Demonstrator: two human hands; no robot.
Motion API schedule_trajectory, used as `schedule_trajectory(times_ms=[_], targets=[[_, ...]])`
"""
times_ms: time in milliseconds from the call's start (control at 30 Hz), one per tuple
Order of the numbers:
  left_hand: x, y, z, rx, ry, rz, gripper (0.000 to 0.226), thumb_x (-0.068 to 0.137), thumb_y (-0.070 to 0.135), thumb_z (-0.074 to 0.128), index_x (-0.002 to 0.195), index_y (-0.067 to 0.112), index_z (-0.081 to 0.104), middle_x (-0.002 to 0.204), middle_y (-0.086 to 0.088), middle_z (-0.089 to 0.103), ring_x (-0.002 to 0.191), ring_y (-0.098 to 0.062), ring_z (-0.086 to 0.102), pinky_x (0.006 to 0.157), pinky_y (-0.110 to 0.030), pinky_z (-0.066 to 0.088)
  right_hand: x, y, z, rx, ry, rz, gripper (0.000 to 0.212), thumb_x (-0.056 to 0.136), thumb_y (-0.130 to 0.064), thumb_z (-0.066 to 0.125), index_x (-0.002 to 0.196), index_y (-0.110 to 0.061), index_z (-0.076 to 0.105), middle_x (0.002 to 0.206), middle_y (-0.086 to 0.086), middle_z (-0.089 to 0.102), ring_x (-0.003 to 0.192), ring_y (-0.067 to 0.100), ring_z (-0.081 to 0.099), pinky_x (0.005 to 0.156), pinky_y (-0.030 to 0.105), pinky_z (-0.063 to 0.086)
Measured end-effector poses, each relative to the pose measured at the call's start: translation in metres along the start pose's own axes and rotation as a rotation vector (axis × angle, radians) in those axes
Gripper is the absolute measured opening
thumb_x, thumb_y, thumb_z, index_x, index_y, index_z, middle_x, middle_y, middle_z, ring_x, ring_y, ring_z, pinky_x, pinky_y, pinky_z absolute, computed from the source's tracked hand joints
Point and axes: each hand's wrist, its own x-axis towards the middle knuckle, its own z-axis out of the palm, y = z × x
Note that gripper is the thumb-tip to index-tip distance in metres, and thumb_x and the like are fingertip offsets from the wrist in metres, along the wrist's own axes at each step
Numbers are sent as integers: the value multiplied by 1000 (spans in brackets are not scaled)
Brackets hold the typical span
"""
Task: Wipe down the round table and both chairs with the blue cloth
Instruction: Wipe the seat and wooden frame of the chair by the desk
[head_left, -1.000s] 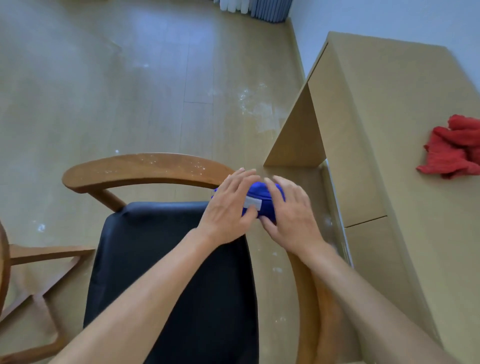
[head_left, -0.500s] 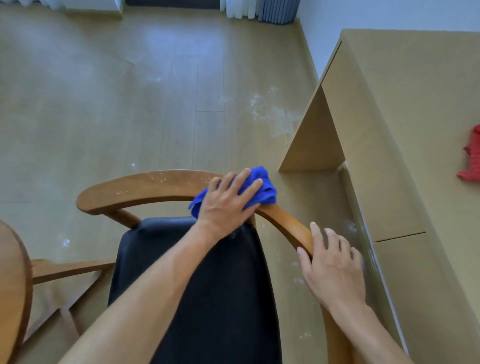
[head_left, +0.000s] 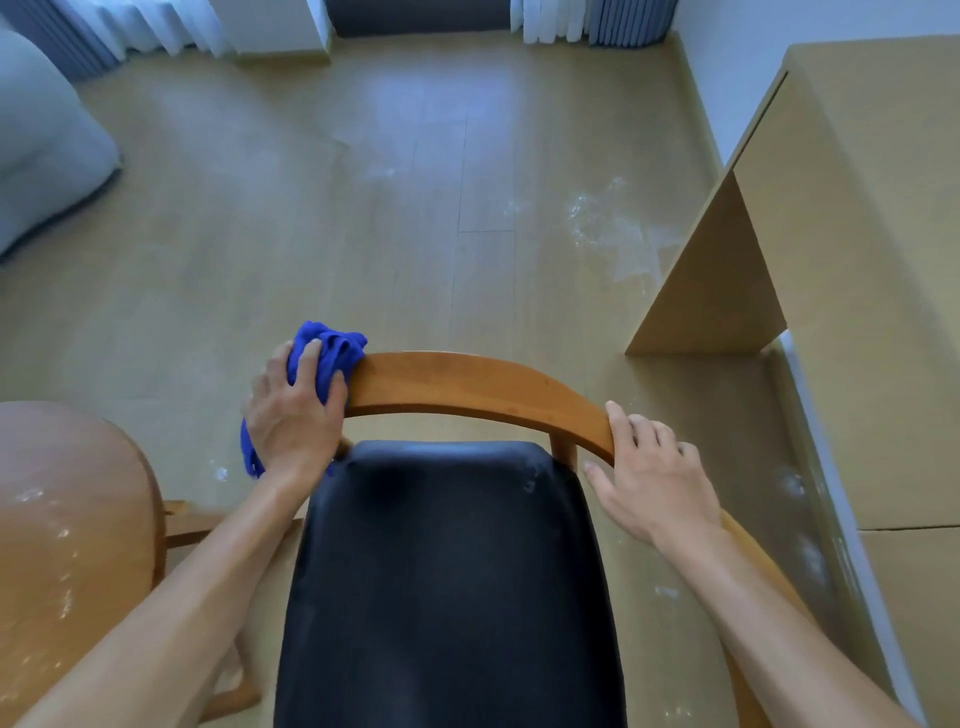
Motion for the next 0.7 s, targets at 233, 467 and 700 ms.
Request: schedule_trajectory(times_ms=[233, 467, 700], targets=[[-33, 122, 21, 48, 29, 174, 42, 90, 36, 55, 128, 19, 58, 134, -11, 54, 119, -36, 52, 94, -49, 42, 0, -2, -1, -38, 18, -4, 70, 94, -58, 25, 149, -18, 7, 146, 5, 34, 130, 23, 39, 98, 37, 40], [-26, 109, 14, -21, -29, 533, 43, 80, 26, 70, 123, 24, 65, 125, -10, 62, 99, -32, 63, 73, -41, 51, 1, -3, -6, -15, 5, 6, 66, 95, -56, 26, 149, -22, 9, 142, 1, 40, 126, 21, 43, 94, 36, 45], [18, -97, -23, 53, -171, -178, 44, 93, 24, 56, 137, 19, 50, 135, -17, 48, 109, -45, 49, 94, -51, 41, 0, -5, -7, -47, 13, -5, 69, 94, -57, 24, 150, -19, 8, 139, 1, 43, 123, 20, 47, 92, 34, 48]])
